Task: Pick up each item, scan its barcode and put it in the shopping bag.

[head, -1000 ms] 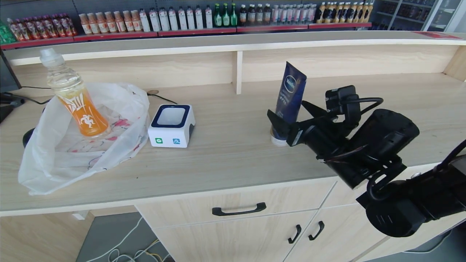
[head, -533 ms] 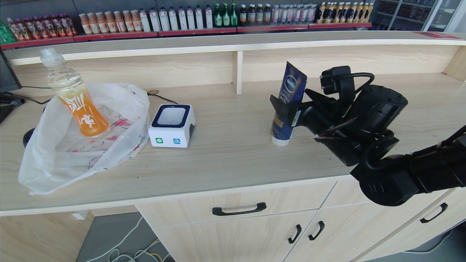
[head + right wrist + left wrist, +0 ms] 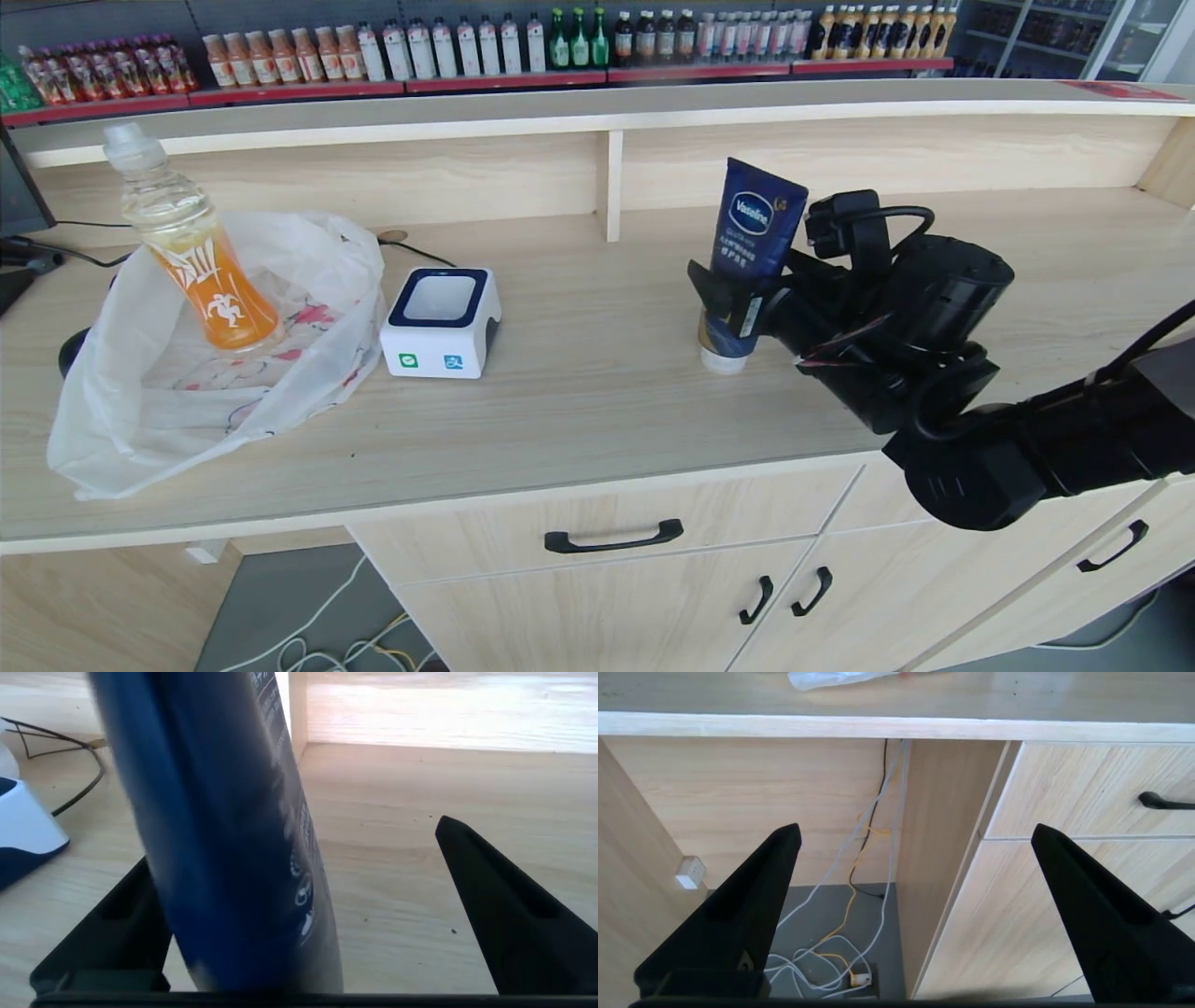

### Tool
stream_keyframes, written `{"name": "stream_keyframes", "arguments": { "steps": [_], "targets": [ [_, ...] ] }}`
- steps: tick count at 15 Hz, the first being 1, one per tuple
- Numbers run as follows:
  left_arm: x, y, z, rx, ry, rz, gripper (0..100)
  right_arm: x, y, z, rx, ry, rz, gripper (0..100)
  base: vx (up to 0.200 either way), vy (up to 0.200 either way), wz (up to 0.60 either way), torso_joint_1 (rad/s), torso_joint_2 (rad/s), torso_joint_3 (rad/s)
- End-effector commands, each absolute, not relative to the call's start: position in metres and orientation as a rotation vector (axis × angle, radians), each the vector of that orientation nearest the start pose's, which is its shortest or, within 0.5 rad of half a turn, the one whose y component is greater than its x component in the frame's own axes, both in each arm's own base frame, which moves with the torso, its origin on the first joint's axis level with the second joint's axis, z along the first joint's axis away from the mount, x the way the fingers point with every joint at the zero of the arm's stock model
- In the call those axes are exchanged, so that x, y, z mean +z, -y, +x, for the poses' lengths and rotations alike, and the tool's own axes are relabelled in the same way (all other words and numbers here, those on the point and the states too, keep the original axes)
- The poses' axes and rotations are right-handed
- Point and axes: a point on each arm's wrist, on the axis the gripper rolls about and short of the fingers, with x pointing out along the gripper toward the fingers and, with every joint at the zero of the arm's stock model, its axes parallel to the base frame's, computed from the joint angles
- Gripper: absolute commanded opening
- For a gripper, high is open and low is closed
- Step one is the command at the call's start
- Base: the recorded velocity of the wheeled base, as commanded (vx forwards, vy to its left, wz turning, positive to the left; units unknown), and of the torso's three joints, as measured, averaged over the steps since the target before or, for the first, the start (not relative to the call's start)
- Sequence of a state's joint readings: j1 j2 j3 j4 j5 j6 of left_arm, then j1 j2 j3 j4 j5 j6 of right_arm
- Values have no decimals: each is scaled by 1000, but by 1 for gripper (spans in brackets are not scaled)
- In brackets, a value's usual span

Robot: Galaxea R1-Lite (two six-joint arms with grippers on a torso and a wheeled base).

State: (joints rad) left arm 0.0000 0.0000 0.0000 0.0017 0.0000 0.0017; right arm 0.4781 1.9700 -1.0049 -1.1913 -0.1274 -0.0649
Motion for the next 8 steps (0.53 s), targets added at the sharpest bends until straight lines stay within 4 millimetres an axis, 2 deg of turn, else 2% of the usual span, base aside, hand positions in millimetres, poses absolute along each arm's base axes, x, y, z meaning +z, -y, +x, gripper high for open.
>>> {"name": "stream_keyframes", "arguments": {
  "steps": [1, 8],
  "targets": [
    [75, 0, -23, 2, -2, 0, 100, 196, -172, 338, 343, 220, 0, 100, 0, 0, 0, 0, 0, 0],
    [75, 0, -23, 2, -2, 2, 100, 189, -172, 335, 333, 192, 6, 100, 0, 0, 0, 0, 0, 0]
  ]
}}
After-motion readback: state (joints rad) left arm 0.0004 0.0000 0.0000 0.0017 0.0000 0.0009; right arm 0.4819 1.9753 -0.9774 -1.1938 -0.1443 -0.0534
